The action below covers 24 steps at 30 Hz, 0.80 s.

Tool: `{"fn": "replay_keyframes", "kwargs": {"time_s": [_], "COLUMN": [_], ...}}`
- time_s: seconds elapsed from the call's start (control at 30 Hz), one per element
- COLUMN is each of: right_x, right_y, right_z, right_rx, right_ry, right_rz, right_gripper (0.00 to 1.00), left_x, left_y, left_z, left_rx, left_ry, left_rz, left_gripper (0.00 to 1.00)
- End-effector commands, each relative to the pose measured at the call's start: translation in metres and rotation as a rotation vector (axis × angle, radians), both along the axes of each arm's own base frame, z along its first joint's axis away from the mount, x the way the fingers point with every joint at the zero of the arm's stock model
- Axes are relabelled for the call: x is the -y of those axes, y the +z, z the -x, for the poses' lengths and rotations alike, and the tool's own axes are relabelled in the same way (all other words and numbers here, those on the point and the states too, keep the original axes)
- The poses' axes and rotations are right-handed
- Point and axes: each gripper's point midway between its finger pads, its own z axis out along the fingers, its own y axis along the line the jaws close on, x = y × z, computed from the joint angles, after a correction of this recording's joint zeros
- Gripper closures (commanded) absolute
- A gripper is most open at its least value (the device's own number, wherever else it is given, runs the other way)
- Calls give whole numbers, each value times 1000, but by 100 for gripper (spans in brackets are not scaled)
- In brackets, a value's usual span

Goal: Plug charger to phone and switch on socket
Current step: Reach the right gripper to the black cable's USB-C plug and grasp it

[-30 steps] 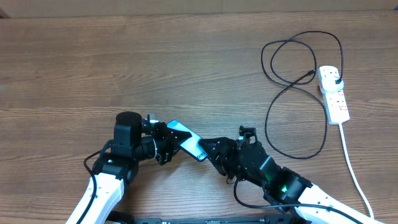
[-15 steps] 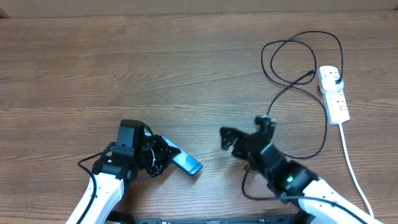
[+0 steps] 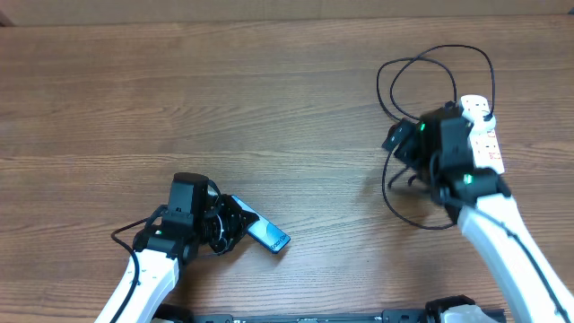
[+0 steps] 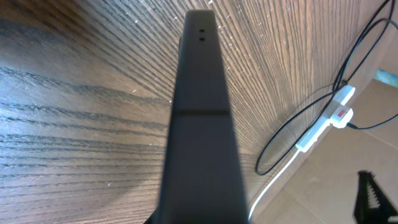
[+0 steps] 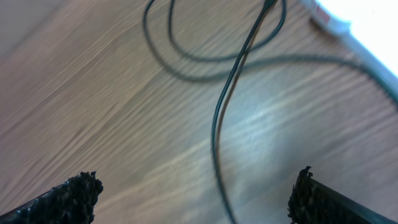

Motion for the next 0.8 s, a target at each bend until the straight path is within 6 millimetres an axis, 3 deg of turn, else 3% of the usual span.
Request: {"fn": "replay_keyframes", "kwargs": {"time_s": [0.0,0.1,0.23,0.37,0.5,0.77], "right_x": [23,42,59,72,84,90], "right_y": [-2,-12,-28,-58,-76,-109], "right_z": [-34,-67,-98,-122,-129,-138], "right_rx": [-30,-49,-80,-117,-123,-142], "right_ry": [-9,-61,-95,-135,-190,-208], "right_rz": [51,52,68,108,157,188], "right_gripper": [0,0,19,29,31,37], "left_x": [2,3,3,3,3,2], "left_y": [4,4,4,4,4,4], "left_z": [-1,-1,0,0,-1,-1], "left_rx": [16,14,14,14,14,12], "left_ry": [-15,-19,-20,-20,-20,-11], "left_rz": [6,13,13,13,13,9], "left_gripper": [96,96,96,96,96,96]}}
